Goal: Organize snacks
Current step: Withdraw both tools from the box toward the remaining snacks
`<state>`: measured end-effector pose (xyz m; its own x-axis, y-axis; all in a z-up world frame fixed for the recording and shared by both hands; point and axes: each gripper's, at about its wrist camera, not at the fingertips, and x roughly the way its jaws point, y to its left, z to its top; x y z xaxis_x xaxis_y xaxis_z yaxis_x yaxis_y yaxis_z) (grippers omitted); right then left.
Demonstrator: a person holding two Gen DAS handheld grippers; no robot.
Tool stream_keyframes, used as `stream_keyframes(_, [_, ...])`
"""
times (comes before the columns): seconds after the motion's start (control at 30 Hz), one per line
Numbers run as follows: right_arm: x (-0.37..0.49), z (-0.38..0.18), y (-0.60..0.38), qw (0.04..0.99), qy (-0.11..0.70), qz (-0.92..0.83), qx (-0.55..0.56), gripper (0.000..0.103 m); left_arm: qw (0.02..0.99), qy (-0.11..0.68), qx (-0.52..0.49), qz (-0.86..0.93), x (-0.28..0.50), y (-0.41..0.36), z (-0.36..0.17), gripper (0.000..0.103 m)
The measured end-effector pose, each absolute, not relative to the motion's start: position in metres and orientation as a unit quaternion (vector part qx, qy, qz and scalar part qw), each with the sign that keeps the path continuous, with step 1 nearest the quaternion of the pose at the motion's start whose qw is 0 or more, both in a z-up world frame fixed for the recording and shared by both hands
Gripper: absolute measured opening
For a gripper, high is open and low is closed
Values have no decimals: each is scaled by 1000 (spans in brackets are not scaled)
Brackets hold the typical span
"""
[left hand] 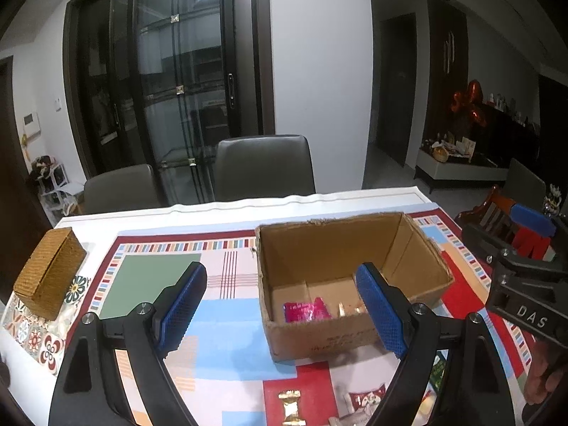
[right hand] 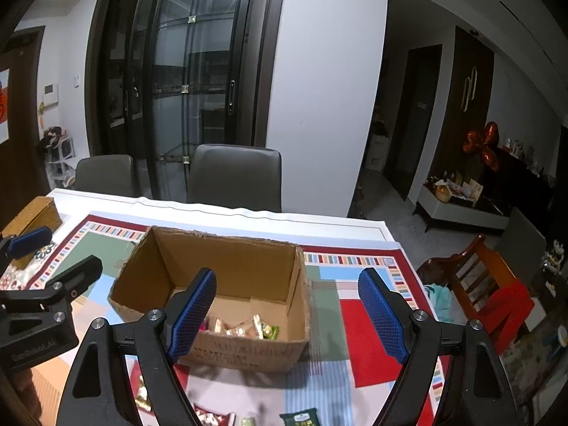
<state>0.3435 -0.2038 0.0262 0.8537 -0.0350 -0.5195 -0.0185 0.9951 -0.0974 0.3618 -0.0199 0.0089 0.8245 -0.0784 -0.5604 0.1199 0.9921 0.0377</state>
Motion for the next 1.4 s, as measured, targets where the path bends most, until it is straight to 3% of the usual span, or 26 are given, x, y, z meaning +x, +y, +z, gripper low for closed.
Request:
stream_keyframes(0.77, [283,4,-230,959,279,-18,-39,83,954,285,58,-74,301,-42,-7,86])
stream_keyframes(1.4, [258,-47,-245,944,327,-26,-47,83,936,336,56,-87,276,-63,-60,86])
